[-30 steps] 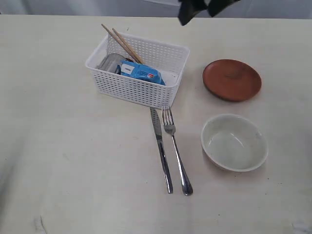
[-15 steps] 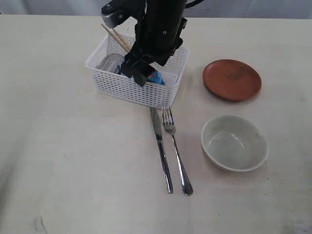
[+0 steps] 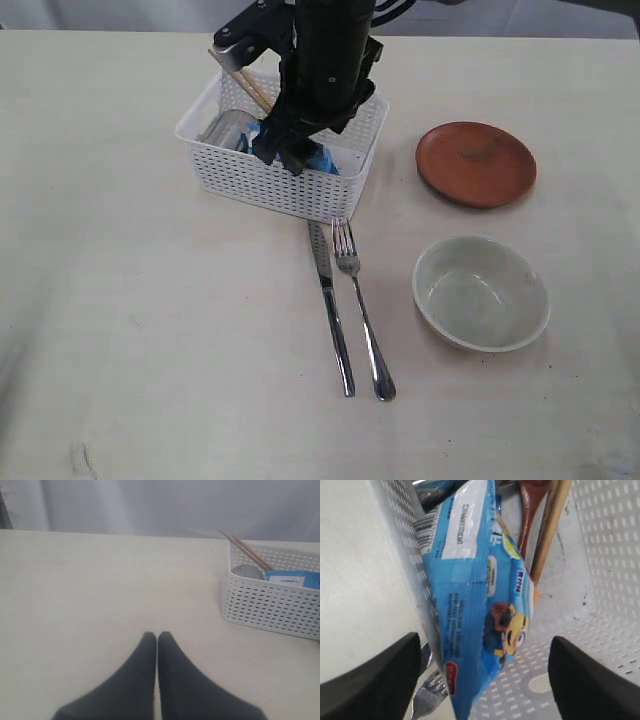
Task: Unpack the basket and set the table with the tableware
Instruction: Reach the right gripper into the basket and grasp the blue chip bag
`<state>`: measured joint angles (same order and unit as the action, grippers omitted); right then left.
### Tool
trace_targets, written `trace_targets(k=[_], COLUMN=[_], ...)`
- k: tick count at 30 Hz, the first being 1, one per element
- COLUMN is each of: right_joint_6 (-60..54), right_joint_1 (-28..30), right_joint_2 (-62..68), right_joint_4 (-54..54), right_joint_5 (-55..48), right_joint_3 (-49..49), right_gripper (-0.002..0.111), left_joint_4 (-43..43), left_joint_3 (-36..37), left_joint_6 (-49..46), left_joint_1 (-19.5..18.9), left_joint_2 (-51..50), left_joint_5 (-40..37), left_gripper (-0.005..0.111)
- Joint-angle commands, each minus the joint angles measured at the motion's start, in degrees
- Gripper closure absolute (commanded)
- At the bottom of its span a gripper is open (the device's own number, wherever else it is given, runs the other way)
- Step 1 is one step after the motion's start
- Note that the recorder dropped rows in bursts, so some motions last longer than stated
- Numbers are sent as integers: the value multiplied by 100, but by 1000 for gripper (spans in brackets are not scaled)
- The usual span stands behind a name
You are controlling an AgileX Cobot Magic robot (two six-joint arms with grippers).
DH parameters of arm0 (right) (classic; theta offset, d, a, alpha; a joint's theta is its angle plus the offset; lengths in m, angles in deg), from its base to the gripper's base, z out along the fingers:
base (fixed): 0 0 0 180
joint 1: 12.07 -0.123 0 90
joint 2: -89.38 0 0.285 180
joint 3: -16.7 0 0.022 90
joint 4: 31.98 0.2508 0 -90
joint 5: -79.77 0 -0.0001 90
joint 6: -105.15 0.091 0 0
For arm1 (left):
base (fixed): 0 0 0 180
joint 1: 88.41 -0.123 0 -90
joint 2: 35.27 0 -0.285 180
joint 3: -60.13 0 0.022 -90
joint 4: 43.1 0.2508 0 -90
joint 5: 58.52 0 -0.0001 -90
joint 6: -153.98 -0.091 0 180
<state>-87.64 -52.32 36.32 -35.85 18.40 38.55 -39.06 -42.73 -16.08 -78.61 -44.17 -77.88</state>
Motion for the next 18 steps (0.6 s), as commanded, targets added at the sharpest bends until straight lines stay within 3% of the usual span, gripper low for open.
trace_targets(k=[1, 4, 13, 16, 18], right_joint_6=[223, 234, 276, 258, 247], right_joint_1=[13, 13, 13, 13, 13], right_joint_2=[-19, 10, 234, 234, 234], right_joint_4=[-67, -46, -33, -33, -33], right_joint_5=[164, 195, -38, -38, -38], right_joint_3=[75, 75, 75, 75, 84], right_gripper=[47, 53, 54, 67, 82], left_joint_4=[-2, -2, -2, -2, -2], left_joint_3=[8, 8, 8, 8, 8], left_joint_6=[30, 30, 30, 30, 30], left_joint_1=[16, 16, 16, 16, 16], left_joint_2=[-17, -17, -17, -17, -17], left_joint_5=[57, 57, 57, 57, 57], left_gripper=[105, 105, 105, 105, 105])
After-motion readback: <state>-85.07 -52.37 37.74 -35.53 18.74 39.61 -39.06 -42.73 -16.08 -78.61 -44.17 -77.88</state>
